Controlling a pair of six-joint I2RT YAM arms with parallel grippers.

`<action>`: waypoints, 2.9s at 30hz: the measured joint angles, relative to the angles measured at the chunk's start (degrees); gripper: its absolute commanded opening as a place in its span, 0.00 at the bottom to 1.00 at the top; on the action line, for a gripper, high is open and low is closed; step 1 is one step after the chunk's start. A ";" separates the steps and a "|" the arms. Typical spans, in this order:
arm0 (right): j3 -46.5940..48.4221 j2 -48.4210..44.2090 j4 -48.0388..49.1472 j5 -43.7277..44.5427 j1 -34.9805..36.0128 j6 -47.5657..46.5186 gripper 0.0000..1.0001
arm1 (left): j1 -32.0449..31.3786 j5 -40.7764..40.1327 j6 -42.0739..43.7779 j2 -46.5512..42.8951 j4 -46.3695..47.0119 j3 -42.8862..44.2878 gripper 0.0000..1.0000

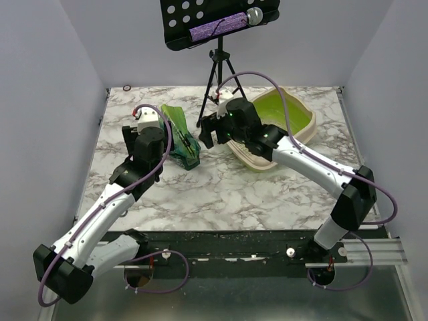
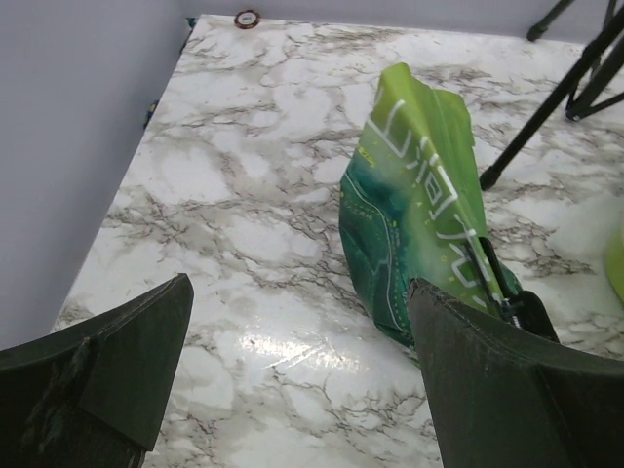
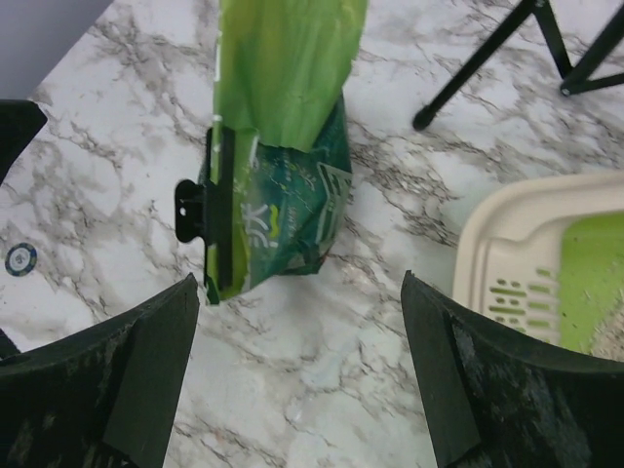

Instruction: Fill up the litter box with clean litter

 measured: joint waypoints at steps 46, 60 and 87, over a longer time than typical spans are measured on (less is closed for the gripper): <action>19.82 21.77 -4.61 8.46 9.73 -5.18 0.19 | 5.86 -4.57 -6.73 -1.05 -1.42 0.39 0.99; 12.17 15.98 -2.43 12.96 10.19 -4.96 0.01 | 5.88 -4.55 -6.69 -1.53 -1.33 0.39 0.99; -39.60 -36.87 -19.30 23.39 -3.19 18.27 0.01 | 5.84 4.00 -6.47 -0.61 -1.01 0.39 0.99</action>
